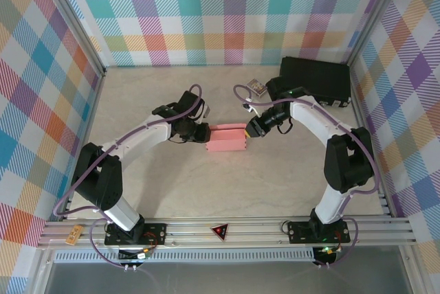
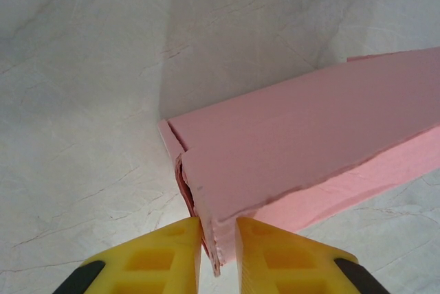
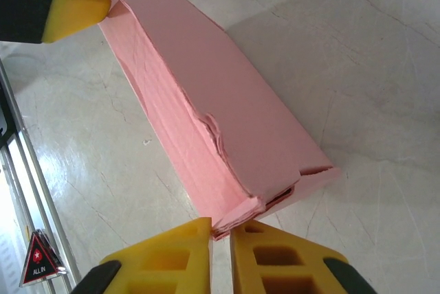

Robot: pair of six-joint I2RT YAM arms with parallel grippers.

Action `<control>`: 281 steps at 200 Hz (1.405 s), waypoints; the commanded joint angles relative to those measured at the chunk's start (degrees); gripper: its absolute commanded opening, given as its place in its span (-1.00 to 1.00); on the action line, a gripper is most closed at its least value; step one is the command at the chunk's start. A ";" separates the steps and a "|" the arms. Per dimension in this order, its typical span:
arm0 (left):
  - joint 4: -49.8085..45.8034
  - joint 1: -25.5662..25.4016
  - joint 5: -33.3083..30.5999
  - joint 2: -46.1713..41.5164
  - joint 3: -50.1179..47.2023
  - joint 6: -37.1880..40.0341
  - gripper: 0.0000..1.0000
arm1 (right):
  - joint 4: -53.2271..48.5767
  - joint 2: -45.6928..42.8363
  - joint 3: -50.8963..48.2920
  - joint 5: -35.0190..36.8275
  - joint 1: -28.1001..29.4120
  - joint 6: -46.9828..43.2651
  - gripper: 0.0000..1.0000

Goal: Fold the paper box

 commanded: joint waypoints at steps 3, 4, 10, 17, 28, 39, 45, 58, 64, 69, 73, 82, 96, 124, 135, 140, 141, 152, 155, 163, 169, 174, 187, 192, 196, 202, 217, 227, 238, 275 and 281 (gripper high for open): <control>-1.38 -0.33 -0.40 0.98 1.53 0.43 -0.61 | -1.81 1.44 1.64 -0.80 0.57 -0.07 -0.75; -1.43 -0.33 -0.44 0.94 1.54 0.43 -0.61 | -1.82 1.43 1.64 -0.80 0.61 -0.09 -0.75; -1.47 -0.33 -0.53 0.96 1.47 0.44 -0.61 | -1.97 1.53 1.66 -0.71 0.65 -0.10 -0.75; -1.55 -0.33 -0.57 1.06 1.44 0.43 -0.61 | -2.00 1.74 1.56 -0.56 0.65 -0.18 -0.76; -1.59 -0.33 -0.55 1.07 1.37 0.43 -0.62 | -2.08 1.91 1.51 -0.23 0.64 -0.25 -0.78; -1.56 -0.33 -0.49 1.16 1.16 0.52 -0.63 | -2.36 1.97 1.46 -0.17 0.64 -0.34 -0.79; -1.65 -0.33 -0.40 1.24 1.18 0.54 -0.63 | -2.37 2.06 1.46 -0.09 0.65 -0.36 -0.79; -1.66 -0.33 -0.40 1.43 1.11 0.59 -0.64 | -2.67 2.29 1.38 0.09 0.64 -0.36 -0.79; -1.65 -0.33 -0.49 1.46 1.06 0.56 -0.64 | -2.67 2.38 1.38 0.19 0.64 -0.36 -0.80; -1.66 -0.36 -0.49 1.55 0.95 0.59 -0.64 | -2.77 2.41 1.34 0.23 0.64 -0.35 -0.80; -1.65 -0.39 -0.49 1.60 0.93 0.60 -0.65 | -2.79 2.52 1.34 0.19 0.66 -0.36 -0.81; -1.73 -0.42 -0.49 1.60 0.84 0.61 -0.65 | -2.79 2.67 1.15 0.24 0.65 -0.29 -0.82; -1.74 -0.42 -0.50 1.58 0.65 0.65 -0.66 | -2.79 2.83 0.91 0.18 0.65 -0.18 -0.82; -1.91 -0.38 -0.65 1.21 0.49 0.86 -0.65 | -2.97 3.13 0.78 -0.02 0.74 0.12 -0.84; -1.93 -0.42 -0.51 0.95 0.41 1.03 -0.64 | -3.02 3.09 0.86 0.03 0.74 0.18 -0.84; -1.92 -0.42 -0.50 0.77 0.41 1.10 -0.63 | -3.00 3.10 0.86 0.05 0.73 0.17 -0.85; -1.91 -0.42 -0.49 0.74 0.41 1.07 -0.63 | -2.98 3.09 0.85 0.01 0.74 0.17 -0.85; -1.78 -0.42 -0.38 0.30 0.42 1.26 -0.61 | -2.89 3.10 0.94 -0.03 0.73 0.17 -0.85; -1.74 -0.40 -0.40 0.16 0.43 1.30 -0.59 | -2.94 3.09 0.94 0.06 0.81 0.23 -0.85; -1.61 -0.42 -0.40 -0.27 0.43 1.40 -0.54 | -2.89 3.18 1.13 0.10 0.74 0.26 -0.85; -1.49 -0.42 -0.31 -0.50 0.45 1.50 -0.50 | -2.96 3.29 1.19 0.09 0.74 0.26 -0.85; -1.48 -0.41 -0.23 -0.79 0.43 1.57 -0.47 | -3.00 3.28 1.28 0.11 0.78 0.26 -0.86; -1.35 -0.42 -0.12 -1.29 0.45 1.74 -0.39 | -2.98 3.35 1.37 0.13 0.75 0.34 -0.86; -1.33 -0.42 -0.05 -1.53 0.46 1.83 -0.35 | -2.98 3.42 1.39 0.14 0.80 0.43 -0.86; -1.31 -0.42 -0.05 -1.68 0.41 1.91 -0.33 | -2.97 3.38 1.38 0.15 0.75 0.47 -0.86; -1.34 -0.41 0.03 -1.88 0.41 2.09 -0.30 | -2.93 3.36 1.38 0.08 0.78 0.43 -0.86; -1.40 -0.42 0.21 -2.30 0.34 2.45 -0.22 | -2.91 3.45 1.44 0.19 0.86 0.51 -0.86; -1.48 -0.41 0.28 -2.72 0.31 2.62 -0.15 | -2.95 3.52 1.47 0.23 0.84 0.52 -0.86; -1.65 -0.42 0.19 -3.02 0.40 2.87 -0.12 | -2.99 3.53 1.49 0.27 0.83 0.52 -0.86; -0.07 -0.42 2.69 -6.38 -0.28 3.67 -0.05 | -2.95 3.79 1.55 0.25 0.84 0.61 -0.86; 0.35 -0.42 3.20 -6.99 -0.50 3.68 -0.04 | -3.10 3.97 1.64 0.29 0.84 0.61 -0.86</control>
